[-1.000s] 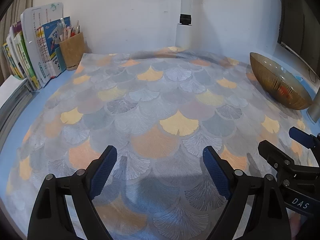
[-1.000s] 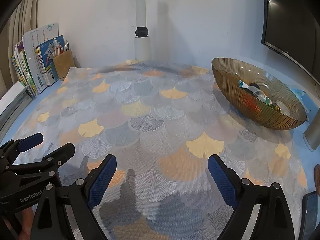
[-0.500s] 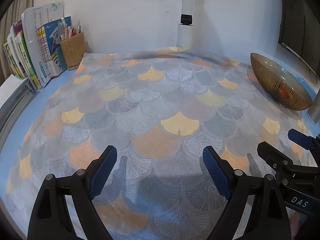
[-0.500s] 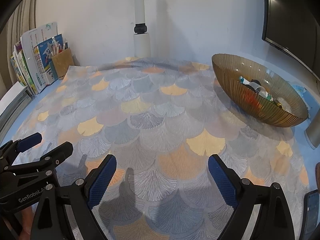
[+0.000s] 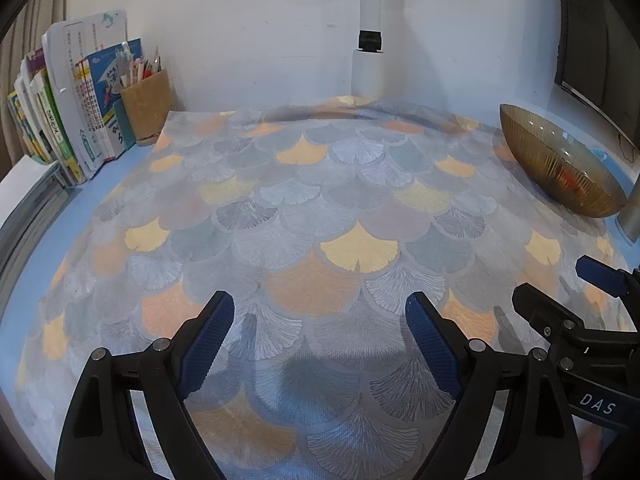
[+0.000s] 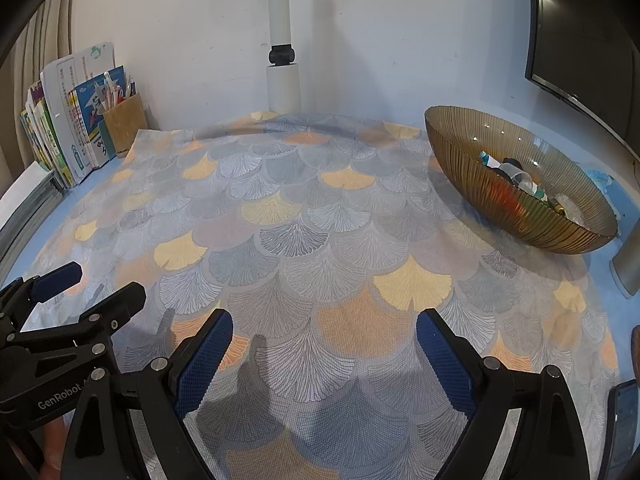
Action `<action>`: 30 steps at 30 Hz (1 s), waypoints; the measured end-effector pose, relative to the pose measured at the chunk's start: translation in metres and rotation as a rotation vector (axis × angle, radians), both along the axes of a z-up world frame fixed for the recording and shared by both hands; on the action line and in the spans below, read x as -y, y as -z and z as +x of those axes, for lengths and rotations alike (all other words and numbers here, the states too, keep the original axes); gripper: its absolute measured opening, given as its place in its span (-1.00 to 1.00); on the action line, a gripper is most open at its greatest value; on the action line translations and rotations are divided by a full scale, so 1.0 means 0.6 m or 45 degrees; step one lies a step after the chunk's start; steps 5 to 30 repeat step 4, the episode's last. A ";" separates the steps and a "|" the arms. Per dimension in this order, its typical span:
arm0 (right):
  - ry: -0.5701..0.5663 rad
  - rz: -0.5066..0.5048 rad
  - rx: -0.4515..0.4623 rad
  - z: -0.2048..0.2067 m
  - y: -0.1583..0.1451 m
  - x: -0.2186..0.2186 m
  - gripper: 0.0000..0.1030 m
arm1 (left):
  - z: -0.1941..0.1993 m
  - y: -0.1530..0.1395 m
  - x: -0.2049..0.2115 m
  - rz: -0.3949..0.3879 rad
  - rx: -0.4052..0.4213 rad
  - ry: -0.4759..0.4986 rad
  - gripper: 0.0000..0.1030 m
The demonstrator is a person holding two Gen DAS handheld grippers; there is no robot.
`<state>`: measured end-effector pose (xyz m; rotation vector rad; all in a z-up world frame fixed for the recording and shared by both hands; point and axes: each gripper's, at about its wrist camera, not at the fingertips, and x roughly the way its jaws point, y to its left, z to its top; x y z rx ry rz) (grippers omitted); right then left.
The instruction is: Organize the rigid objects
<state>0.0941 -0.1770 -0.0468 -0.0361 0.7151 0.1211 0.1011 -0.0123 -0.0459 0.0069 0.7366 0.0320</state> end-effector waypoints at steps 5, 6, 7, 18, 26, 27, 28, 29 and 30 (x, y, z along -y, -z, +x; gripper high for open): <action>-0.001 -0.003 0.000 0.000 0.000 -0.001 0.80 | 0.000 -0.002 -0.005 -0.005 0.010 -0.008 0.69; -0.001 -0.003 0.000 0.000 0.000 -0.001 0.80 | 0.000 -0.002 -0.005 -0.005 0.010 -0.008 0.69; -0.001 -0.003 0.000 0.000 0.000 -0.001 0.80 | 0.000 -0.002 -0.005 -0.005 0.010 -0.008 0.69; -0.001 -0.003 0.000 0.000 0.000 -0.001 0.80 | 0.000 -0.002 -0.005 -0.005 0.010 -0.008 0.69; -0.001 -0.003 0.000 0.000 0.000 -0.001 0.80 | 0.000 -0.002 -0.005 -0.005 0.010 -0.008 0.69; -0.001 -0.003 0.000 0.000 0.000 -0.001 0.80 | 0.000 -0.002 -0.005 -0.005 0.010 -0.008 0.69; -0.001 -0.003 0.000 0.000 0.000 -0.001 0.80 | 0.000 -0.002 -0.005 -0.005 0.010 -0.008 0.69; -0.001 -0.003 0.000 0.000 0.000 -0.001 0.80 | 0.000 -0.002 -0.005 -0.005 0.010 -0.008 0.69; -0.001 -0.003 0.000 0.000 0.000 -0.001 0.80 | 0.000 -0.002 -0.005 -0.005 0.010 -0.008 0.69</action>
